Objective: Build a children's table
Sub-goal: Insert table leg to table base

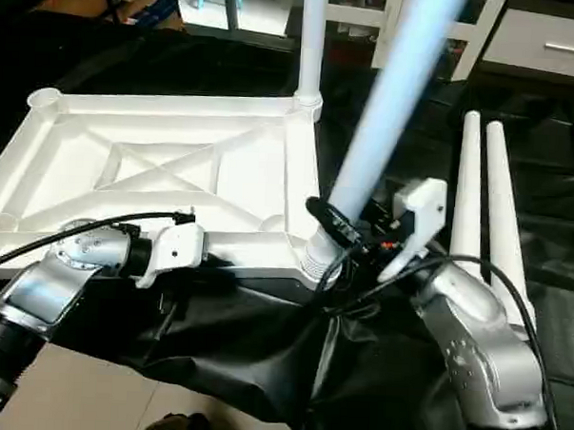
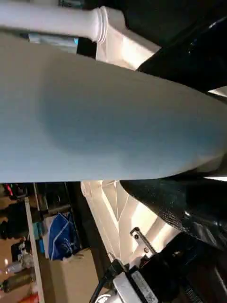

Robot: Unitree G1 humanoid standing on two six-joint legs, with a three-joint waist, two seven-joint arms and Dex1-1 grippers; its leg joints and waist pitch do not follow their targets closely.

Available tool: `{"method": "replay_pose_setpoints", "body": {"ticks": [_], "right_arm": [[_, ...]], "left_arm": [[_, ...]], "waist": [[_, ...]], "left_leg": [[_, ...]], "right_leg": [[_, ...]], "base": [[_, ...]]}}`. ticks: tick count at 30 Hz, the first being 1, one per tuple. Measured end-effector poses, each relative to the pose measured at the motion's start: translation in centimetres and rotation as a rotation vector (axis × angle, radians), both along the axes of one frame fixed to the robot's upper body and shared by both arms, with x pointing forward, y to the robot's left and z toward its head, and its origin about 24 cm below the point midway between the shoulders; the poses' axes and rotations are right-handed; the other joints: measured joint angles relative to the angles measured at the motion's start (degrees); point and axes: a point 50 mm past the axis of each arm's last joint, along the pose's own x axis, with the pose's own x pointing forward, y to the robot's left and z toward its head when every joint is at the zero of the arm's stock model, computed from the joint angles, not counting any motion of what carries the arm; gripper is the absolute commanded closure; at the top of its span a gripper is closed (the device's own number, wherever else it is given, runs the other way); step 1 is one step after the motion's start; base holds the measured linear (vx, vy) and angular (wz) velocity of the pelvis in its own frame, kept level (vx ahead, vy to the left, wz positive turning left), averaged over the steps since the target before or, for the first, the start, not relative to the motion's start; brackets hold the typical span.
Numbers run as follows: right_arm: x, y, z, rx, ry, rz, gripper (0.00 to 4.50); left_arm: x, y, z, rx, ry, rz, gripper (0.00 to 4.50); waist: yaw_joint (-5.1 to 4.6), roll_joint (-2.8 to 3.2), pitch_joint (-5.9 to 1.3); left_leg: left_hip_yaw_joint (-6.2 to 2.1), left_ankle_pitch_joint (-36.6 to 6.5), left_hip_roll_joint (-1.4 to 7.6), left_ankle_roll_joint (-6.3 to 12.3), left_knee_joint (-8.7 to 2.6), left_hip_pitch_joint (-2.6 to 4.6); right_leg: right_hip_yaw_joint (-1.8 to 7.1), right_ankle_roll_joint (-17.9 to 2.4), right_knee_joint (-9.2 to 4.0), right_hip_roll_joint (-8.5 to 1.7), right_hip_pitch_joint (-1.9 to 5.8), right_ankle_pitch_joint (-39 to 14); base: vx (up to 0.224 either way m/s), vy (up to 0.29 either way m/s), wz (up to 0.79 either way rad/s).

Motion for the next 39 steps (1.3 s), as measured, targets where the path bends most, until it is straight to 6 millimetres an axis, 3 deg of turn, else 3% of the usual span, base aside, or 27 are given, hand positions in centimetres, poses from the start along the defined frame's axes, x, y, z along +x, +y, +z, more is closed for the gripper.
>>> {"method": "replay_pose_setpoints", "body": {"ticks": [12, 21, 39], "right_arm": [[-0.7, 0.8, -0.1, -0.077, -0.050, 0.015, 2.71], [-0.8, 1.5, 0.0, -0.175, -0.080, 0.067, 2.71], [1.4, 2.4, 0.1, -0.184, -0.046, 0.144, 2.71]], "left_arm": [[0.0, 0.1, -0.1, 0.001, 0.005, 0.002, 4.50], [0.1, 0.4, -0.2, 0.009, 0.011, 0.010, 4.50], [0.1, 0.7, -0.4, 0.009, 0.011, 0.030, 4.50]], "waist": [[0.02, -0.06, -0.05], [-0.58, -0.63, -0.40], [-1.40, -1.17, -0.50]], "left_leg": [[0.00, 0.0, -0.02, -0.04, -0.26, 0.05], [-0.02, 0.0, -0.02, -0.05, -0.30, 0.09], [-0.12, 0.0, -0.07, -0.06, -0.38, 0.13]], "right_leg": [[-0.01, 0.1, -0.04, 0.00, 0.09, -0.1], [-0.01, 0.1, -0.07, 0.00, 0.12, -0.1], [-0.03, 0.1, -0.32, 0.00, 0.10, -0.1]], "base": [[0.000, 0.000, 0.00], [0.000, 0.000, 0.00], [0.000, 0.000, 0.00]]}}
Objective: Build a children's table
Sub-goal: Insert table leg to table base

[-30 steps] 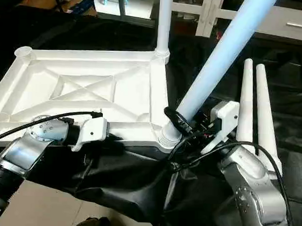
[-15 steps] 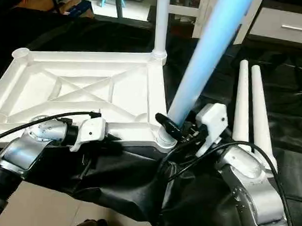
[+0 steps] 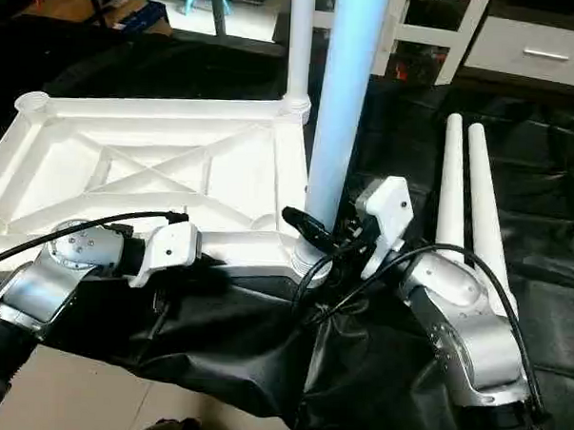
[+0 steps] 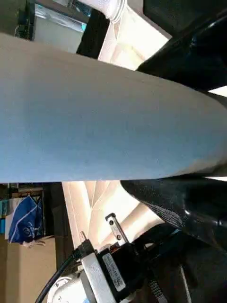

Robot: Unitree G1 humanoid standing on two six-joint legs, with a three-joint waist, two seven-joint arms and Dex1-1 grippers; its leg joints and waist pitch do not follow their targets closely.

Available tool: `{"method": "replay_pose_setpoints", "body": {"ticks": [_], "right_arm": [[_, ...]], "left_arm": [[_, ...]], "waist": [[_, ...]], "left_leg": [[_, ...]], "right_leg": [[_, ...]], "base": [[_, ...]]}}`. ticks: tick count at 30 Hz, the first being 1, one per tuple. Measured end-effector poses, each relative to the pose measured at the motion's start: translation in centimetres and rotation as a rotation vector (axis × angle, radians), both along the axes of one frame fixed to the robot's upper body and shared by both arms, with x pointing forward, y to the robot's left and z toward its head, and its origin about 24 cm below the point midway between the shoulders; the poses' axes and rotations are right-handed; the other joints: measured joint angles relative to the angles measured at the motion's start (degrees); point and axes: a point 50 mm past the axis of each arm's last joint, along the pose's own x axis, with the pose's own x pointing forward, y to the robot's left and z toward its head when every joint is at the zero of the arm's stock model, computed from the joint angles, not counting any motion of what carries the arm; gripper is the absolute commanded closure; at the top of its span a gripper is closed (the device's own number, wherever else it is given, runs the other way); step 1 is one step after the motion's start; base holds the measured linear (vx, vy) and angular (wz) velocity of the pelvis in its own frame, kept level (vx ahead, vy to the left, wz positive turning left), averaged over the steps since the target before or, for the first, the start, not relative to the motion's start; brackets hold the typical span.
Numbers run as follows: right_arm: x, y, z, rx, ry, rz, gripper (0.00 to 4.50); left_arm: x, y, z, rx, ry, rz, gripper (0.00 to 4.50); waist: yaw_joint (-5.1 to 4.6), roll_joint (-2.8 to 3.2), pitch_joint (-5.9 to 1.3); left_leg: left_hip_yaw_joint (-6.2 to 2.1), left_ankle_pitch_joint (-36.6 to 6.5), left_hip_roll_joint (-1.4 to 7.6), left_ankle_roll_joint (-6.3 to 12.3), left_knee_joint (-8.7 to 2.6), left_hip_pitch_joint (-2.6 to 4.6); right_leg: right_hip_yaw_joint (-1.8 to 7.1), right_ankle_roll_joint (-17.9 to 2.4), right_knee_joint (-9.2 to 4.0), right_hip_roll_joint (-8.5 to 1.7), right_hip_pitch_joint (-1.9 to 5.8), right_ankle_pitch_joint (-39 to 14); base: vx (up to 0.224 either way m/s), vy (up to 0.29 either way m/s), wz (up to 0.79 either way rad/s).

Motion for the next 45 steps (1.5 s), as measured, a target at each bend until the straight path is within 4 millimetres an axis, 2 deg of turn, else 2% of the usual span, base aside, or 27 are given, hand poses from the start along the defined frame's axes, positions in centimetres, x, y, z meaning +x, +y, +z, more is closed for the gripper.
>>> {"method": "replay_pose_setpoints", "body": {"ticks": [6, 10, 16, 19, 21, 25, 30, 34, 36, 41, 45], "right_arm": [[-0.7, -0.2, -0.5, 0.027, -0.003, -0.026, 2.71], [-1.0, -0.2, -0.8, 0.039, -0.003, -0.049, 2.71], [-0.8, 0.3, -0.8, 0.049, -0.009, -0.084, 2.71], [-0.6, 0.5, -0.9, 0.055, -0.014, -0.124, 2.71], [-0.3, 0.6, -0.9, 0.055, -0.021, -0.170, 2.71], [0.3, 0.7, -1.0, 0.062, -0.037, -0.275, 2.72], [1.4, 0.8, -1.2, 0.071, -0.068, -0.433, 2.72], [3.4, 1.1, -1.1, 0.074, -0.086, -0.565, 2.72], [4.5, 1.2, -1.0, 0.074, -0.085, -0.623, 2.72], [6.4, 1.5, -0.6, 0.044, -0.098, -0.726, 2.72], [7.9, 1.8, -0.4, 0.003, -0.107, -0.800, 2.72]], "left_arm": [[-0.4, 0.0, -0.2, 0.007, -0.003, -0.003, 4.50], [-0.5, -0.1, -0.4, 0.006, 0.007, -0.004, 4.50], [-0.4, -0.2, -0.5, -0.004, 0.019, 0.008, 4.50], [-0.4, -0.3, -0.5, -0.012, 0.030, 0.030, 4.50], [-0.3, -0.7, -0.5, -0.025, 0.031, 0.052, 4.50], [-0.3, -1.6, -0.7, -0.057, 0.018, 0.103, 4.50], [-0.1, -3.3, -0.8, -0.119, 0.022, 0.196, 4.50], [0.1, -5.1, -0.7, -0.184, 0.027, 0.297, 4.50], [0.3, -6.0, -0.6, -0.197, 0.031, 0.349, 4.50], [0.8, -8.4, -0.3, -0.231, 0.068, 0.495, 4.50], [1.4, -10.8, 0.1, -0.277, 0.104, 0.660, 4.50]], "waist": [[0.11, 0.00, -0.46], [0.14, 0.17, -0.55], [0.06, 0.13, -0.53], [-0.01, 0.16, -0.53], [-0.09, 0.20, -0.56], [-0.37, 0.07, -0.57], [-0.56, 0.03, -0.55], [-1.11, -0.15, -0.48], [-1.16, -0.38, -0.35], [-1.18, -0.46, -0.31], [-1.17, -0.98, -0.12]], "left_leg": [[-0.01, 0.0, -0.03, 0.00, -0.25, 0.08], [0.00, -0.1, -0.06, -0.16, -0.55, 0.62], [-0.02, -0.1, -0.15, -0.18, -0.75, 0.75], [-0.15, -0.1, -0.30, -0.18, -1.02, 0.77], [-0.32, -0.1, -0.60, -0.17, -1.33, 0.78], [-0.35, -0.1, -0.94, -0.15, -1.32, 0.84], [-0.35, -0.1, -1.26, -0.12, -1.33, 0.84], [-0.39, -0.1, -1.39, -0.08, -1.31, 0.82], [-0.48, -0.1, -1.40, -0.08, -1.28, 0.82], [-0.66, -0.1, -1.52, -0.06, -1.27, 0.62], [-0.77, -0.1, -1.53, -0.04, -1.22, 0.32]], "right_leg": [[-0.03, 0.0, -0.40, 0.01, 0.19, 0.0], [-0.04, 0.1, -0.73, 0.01, 0.72, -0.1], [-0.01, 0.1, -0.89, 0.01, 0.73, -0.1], [-0.02, 0.1, -1.42, -0.01, 0.74, -0.1], [0.01, 0.1, -1.89, -0.11, 0.73, -0.1], [0.07, 0.2, -1.92, -0.40, 0.75, -0.1], [0.02, 0.4, -1.95, -0.74, 0.75, -0.2], [0.02, 0.5, -1.99, -0.85, 0.74, -0.4], [-0.03, 0.5, -2.06, -0.84, 0.74, -0.4], [-0.06, 0.5, -2.49, -0.84, 0.76, -0.4], [-0.13, 0.5, -2.73, -0.83, 0.73, -0.3]], "base": [[0.000, 0.000, 0.00], [0.000, 0.000, 0.00], [0.000, 0.000, 0.00], [0.000, 0.000, 0.00], [0.000, 0.000, 0.00], [0.000, 0.000, 0.00], [0.000, 0.000, 0.00], [0.000, 0.000, 0.00], [0.000, 0.000, 0.00], [0.000, 0.000, 0.00], [0.000, 0.000, 0.00]]}}
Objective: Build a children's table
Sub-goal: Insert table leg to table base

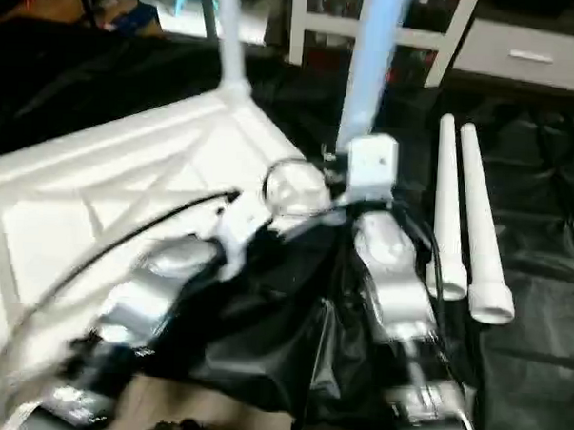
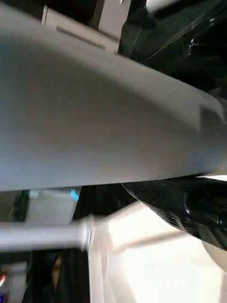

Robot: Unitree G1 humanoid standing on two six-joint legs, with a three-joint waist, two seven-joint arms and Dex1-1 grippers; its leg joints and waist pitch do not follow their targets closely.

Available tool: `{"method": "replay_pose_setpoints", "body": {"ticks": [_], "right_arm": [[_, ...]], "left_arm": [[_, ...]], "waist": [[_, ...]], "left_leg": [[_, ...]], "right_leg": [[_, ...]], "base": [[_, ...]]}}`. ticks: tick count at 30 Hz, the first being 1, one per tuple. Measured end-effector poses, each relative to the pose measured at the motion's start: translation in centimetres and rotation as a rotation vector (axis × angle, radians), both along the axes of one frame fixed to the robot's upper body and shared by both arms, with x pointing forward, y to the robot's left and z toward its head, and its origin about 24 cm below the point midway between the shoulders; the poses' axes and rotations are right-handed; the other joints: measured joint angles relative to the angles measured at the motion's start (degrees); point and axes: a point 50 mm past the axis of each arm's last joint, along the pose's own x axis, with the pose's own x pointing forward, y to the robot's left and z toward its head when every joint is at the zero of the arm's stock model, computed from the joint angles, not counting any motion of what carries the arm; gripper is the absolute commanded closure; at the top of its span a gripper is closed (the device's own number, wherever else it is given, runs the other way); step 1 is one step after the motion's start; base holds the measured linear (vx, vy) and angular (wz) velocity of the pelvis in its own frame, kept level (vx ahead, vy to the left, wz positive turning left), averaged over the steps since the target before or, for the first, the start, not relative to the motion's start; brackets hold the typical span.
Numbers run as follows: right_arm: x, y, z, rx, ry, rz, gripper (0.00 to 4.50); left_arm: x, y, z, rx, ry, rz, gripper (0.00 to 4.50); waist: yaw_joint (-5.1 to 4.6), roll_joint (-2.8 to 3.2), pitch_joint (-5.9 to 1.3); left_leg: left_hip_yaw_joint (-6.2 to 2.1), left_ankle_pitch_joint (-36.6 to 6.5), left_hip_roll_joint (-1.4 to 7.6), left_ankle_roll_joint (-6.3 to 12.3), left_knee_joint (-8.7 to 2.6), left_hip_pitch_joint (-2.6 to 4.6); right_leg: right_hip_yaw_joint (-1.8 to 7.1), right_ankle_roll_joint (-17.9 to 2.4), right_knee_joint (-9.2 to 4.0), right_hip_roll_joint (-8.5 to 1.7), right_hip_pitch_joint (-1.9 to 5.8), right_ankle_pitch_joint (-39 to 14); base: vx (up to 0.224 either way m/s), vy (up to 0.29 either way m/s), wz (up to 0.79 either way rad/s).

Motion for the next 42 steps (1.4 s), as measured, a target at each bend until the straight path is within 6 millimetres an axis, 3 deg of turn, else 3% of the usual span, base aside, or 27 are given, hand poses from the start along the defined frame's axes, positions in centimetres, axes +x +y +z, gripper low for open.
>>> {"method": "replay_pose_setpoints", "body": {"ticks": [4, 9, 14, 18, 23, 30, 36, 42], "right_arm": [[0.8, 0.4, 0.0, -0.005, 0.003, -0.060, 2.72], [1.5, 0.4, 0.1, 0.124, 0.022, -0.115, 2.72], [1.7, 0.2, 0.4, 0.147, 0.020, -0.045, 2.72], [1.5, -0.7, 0.8, 0.172, 0.029, 0.075, 2.72], [0.0, -1.9, 1.4, 0.113, 0.071, 0.307, 2.72], [-4.3, -4.7, 1.6, -0.074, 0.152, 0.707, 2.72], [-6.5, -5.3, 1.7, -0.159, 0.193, 0.872, 2.72], [-7.0, -5.3, 1.9, -0.171, 0.210, 0.961, 2.72]], "left_arm": [[0.2, -1.4, 0.1, -0.016, 0.000, 0.077, 4.50], [0.1, -1.9, 0.1, -0.033, 0.013, 0.094, 4.50], [0.3, -0.7, 0.2, -0.010, -0.013, 0.055, 4.50], [0.6, 1.7, 0.3, 0.052, -0.087, -0.041, 4.50], [0.2, 5.0, 0.5, 0.153, -0.166, -0.209, 4.50], [-1.5, 8.4, 0.5, 0.151, -0.122, -0.467, 4.50], [-2.2, 9.2, 0.3, 0.123, -0.074, -0.573, 4.50], [-2.6, 10.0, 0.2, 0.097, -0.024, -0.617, 4.50]], "waist": [[0.06, -0.25, -0.09], [0.09, -0.85, -0.49], [-0.04, -0.95, -0.55], [0.01, -0.79, -0.46], [0.40, -0.55, -0.38], [1.66, -0.54, -0.45], [2.80, -0.48, -0.41], [2.99, -0.45, -0.40]], "left_leg": [[-0.05, 0.1, 0.01, 0.14, 0.01, -0.35], [-0.09, 0.1, 0.02, 0.16, 0.02, -0.33], [-0.14, 0.1, 0.16, 0.14, 0.02, -0.31], [-0.31, 0.1, 0.45, 0.11, 0.00, -0.30], [-0.47, 0.0, 1.03, 0.02, -0.01, -0.31], [-0.14, -0.5, 1.23, -0.02, -0.02, 0.33], [0.59, -0.6, 1.36, -0.09, 0.01, 0.64], [0.86, -0.6, 1.57, -0.22, 0.08, 0.67]], "right_leg": [[-0.02, -0.1, 0.06, 0.01, 0.02, 0.1], [-0.05, -0.3, 0.22, 0.01, 0.05, 0.6], [-0.21, -0.4, 0.35, 0.09, -0.04, 1.2], [-0.38, -0.4, 0.82, 0.33, -0.22, 1.2], [-0.44, -0.7, 0.92, 0.95, -0.20, 1.2], [-0.41, -1.4, 1.10, 1.06, 0.12, 0.4], [-0.14, -1.4, 1.22, 1.01, 0.13, 0.4], [-0.08, -1.4, 1.34, 1.04, 0.09, 0.4]], "base": [[0.000, 0.000, 0.00], [0.000, 0.000, 0.00], [0.000, 0.000, 0.00], [0.000, 0.000, 0.00], [0.000, 0.000, 0.00], [0.022, 0.000, -0.01], [0.000, 0.000, 0.00], [0.000, 0.000, 0.00]]}}
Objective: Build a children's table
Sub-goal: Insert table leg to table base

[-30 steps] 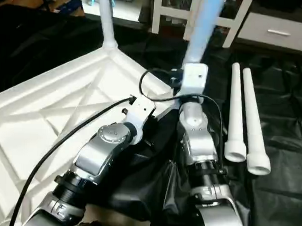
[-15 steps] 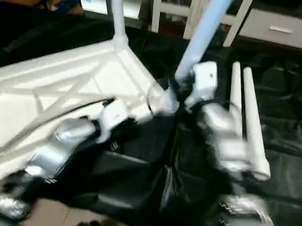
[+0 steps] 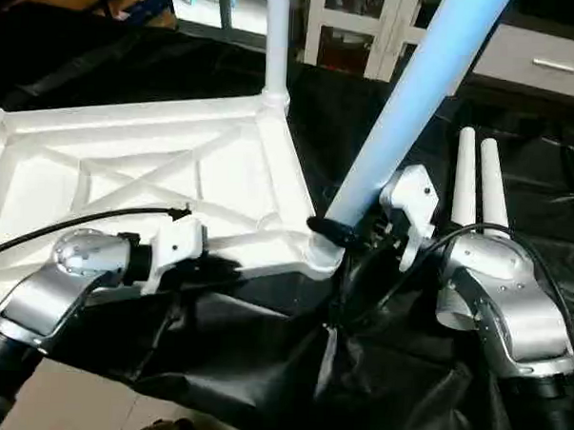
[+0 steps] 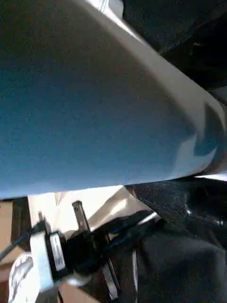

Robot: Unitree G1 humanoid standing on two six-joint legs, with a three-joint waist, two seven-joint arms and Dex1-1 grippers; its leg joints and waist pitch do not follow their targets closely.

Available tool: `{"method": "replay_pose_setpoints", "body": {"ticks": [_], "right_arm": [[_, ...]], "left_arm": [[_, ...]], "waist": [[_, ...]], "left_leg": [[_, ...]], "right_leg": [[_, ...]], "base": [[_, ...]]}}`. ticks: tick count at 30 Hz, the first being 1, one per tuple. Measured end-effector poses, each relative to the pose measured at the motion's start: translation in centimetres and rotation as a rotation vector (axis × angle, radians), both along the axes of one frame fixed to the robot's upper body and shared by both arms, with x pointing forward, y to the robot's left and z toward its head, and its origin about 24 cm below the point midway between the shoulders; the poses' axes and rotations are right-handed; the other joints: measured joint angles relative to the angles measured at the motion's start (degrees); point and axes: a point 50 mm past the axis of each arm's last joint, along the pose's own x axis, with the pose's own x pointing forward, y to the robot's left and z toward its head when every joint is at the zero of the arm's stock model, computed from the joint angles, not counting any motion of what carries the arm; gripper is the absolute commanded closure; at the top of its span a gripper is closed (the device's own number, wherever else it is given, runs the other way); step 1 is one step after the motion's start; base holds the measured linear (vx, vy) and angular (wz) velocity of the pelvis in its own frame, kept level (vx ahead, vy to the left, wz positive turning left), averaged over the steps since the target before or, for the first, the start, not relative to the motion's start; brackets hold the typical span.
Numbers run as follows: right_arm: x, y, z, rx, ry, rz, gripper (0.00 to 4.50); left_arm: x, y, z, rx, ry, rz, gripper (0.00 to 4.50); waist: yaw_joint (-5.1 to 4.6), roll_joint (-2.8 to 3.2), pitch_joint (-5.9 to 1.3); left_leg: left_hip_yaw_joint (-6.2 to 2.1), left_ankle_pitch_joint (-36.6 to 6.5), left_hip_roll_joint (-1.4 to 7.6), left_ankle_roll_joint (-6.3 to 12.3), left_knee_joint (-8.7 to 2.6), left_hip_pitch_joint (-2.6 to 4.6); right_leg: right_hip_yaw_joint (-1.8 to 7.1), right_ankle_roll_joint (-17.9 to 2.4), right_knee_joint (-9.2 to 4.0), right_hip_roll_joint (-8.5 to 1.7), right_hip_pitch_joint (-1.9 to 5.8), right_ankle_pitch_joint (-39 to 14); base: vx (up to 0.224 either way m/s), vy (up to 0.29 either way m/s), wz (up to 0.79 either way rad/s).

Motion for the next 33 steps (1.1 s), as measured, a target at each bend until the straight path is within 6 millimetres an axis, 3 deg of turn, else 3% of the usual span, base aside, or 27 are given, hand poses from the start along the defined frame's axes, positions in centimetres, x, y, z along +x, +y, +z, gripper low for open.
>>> {"method": "replay_pose_setpoints", "body": {"ticks": [12, 29, 31, 33], "right_arm": [[1.6, 0.2, 0.0, 0.006, 0.055, 0.040, 2.72], [1.5, 0.7, -0.3, 0.028, 0.006, -0.018, 2.72], [1.5, 0.7, -0.3, 0.028, 0.005, -0.018, 2.16], [1.8, 0.3, -1.1, -0.009, 0.024, -0.074, 2.16]], "left_arm": [[0.2, 0.4, -0.1, 0.010, 0.014, 0.016, 4.50], [0.4, 0.4, -0.2, 0.015, -0.021, 0.047, 4.50], [0.4, 0.4, -0.1, 0.015, -0.021, 0.047, 4.50], [0.3, 0.3, -0.1, 0.010, -0.025, 0.042, 4.50]], "waist": [[-0.16, -0.25, 0.00], [-0.31, -0.20, 0.03], [-0.31, -0.19, 0.04], [-0.20, -0.21, 0.06]], "left_leg": [[-0.02, -0.1, 0.10, -0.15, 0.78, -0.01], [-0.04, -0.1, 0.12, -0.16, 0.91, -0.03], [-0.04, -0.1, 0.12, -0.16, 0.92, -0.02], [-0.05, -0.1, 0.12, -0.17, 0.96, -0.03]], "right_leg": [[0.07, 0.0, 0.74, -0.01, 0.01, 0.0], [0.08, -0.2, 0.75, -0.01, -0.02, 0.1], [0.08, -0.2, 0.75, -0.01, -0.03, 0.1], [0.06, -0.2, 0.75, -0.01, -0.14, 0.1]], "base": [[-0.004, -0.001, 0.00], [-0.006, -0.001, 0.00], [0.000, 0.000, 0.00], [0.000, 0.000, 0.00]]}}
